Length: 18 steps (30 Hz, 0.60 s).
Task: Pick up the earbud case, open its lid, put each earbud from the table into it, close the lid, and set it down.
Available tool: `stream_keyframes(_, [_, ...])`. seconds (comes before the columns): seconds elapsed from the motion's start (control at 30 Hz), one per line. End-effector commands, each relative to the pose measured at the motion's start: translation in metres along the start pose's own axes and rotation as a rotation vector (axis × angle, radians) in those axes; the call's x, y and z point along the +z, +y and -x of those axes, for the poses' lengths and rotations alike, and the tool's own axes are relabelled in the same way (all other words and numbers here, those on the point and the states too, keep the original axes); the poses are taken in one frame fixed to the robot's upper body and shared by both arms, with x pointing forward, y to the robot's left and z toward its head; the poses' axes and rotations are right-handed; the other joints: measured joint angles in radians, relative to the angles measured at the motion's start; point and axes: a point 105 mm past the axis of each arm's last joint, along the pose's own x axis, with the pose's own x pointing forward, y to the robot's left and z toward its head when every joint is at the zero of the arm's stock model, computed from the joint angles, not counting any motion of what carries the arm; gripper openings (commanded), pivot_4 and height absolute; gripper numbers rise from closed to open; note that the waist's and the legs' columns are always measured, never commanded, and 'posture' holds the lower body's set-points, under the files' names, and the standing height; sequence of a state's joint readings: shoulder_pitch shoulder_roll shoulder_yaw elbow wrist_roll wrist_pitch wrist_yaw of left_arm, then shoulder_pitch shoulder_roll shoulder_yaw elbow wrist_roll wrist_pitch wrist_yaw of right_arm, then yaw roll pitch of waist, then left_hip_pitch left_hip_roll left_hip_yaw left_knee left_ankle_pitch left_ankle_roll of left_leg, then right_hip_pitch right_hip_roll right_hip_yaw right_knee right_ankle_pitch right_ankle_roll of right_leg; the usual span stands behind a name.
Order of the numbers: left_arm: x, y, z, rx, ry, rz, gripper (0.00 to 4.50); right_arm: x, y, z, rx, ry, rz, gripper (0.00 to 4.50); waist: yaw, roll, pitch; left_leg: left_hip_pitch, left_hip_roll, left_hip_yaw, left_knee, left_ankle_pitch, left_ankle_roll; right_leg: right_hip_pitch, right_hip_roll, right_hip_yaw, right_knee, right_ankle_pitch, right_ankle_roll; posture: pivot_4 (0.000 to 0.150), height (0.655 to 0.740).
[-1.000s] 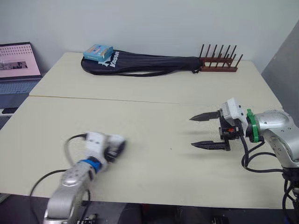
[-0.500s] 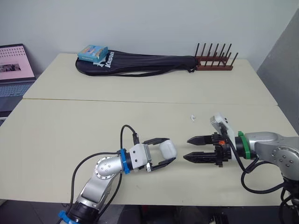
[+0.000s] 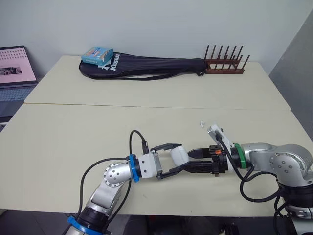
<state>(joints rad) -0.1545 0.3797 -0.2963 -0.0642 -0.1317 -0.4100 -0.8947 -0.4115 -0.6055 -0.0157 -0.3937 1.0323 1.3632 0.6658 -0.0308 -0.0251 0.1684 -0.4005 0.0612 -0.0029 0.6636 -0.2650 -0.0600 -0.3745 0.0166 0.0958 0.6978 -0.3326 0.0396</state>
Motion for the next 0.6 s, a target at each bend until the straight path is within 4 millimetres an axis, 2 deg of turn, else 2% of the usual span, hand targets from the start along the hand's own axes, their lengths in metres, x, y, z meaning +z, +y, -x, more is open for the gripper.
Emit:
stream_keyframes(0.03, [0.0079, 0.0039, -0.0041, 0.006, -0.04, -0.052, 2.83, 0.0071, 0.0043, -0.0023, 0.021, -0.017, 0.01, 4.5, 0.0, 0.0, 0.0, 0.0, 0.0, 0.0, 0.0, 0.0, 0.0, 0.0, 0.0, 0.0, 0.0, 0.0, 0.0, 0.15, 0.7087])
stream_keyframes(0.07, [0.0081, 0.0041, -0.0044, 0.008, -0.042, -0.055, 2.83, 0.0074, 0.0039, -0.0033, 0.021, -0.017, 0.005, 4.5, 0.0, 0.0, 0.0, 0.0, 0.0, 0.0, 0.0, 0.0, 0.0, 0.0, 0.0, 0.0, 0.0, 0.0, 0.0, 0.15, 0.7087])
stream_keyframes(0.17, [0.0085, 0.0041, -0.0053, 0.009, -0.048, -0.061, 2.83, 0.0075, 0.0024, -0.0053, 0.016, -0.013, -0.001, 3.89, 0.0, 0.0, 0.0, 0.0, 0.0, 0.0, 0.0, 0.0, 0.0, 0.0, 0.0, 0.0, 0.0, 0.0, 0.0, 0.15, 0.7087])
stream_keyframes(0.43, [0.0078, 0.0042, -0.0067, 0.021, -0.055, -0.076, 2.83, 0.0072, 0.0022, -0.008, 0.018, -0.007, -0.004, 0.92, -0.001, 0.0, 0.0, 0.0, 0.0, 0.0, 0.0, 0.0, 0.0, 0.0, 0.0, 0.0, 0.0, 0.0, 0.0, 0.15, 0.7087])
stream_keyframes(0.47, [0.0078, 0.0047, -0.0071, 0.025, -0.056, -0.079, 2.83, 0.0071, 0.0025, -0.0081, 0.02, -0.006, -0.004, 0.78, 0.0, 0.0, 0.0, 0.0, 0.0, 0.0, 0.0, 0.0, 0.0, 0.0, 0.0, 0.0, 0.0, 0.0, 0.0, 0.15, 0.7087])
stream_keyframes(0.6, [0.0081, 0.0048, -0.0083, 0.035, -0.063, -0.097, 2.83, 0.0076, 0.0039, -0.0085, 0.03, -0.005, -0.002, 0.78, 0.0, 0.0, 0.0, 0.0, 0.0, 0.0, 0.0, 0.0, 0.0, 0.0, 0.0, 0.0, 0.0, 0.0, 0.0, 0.15, 0.7087])
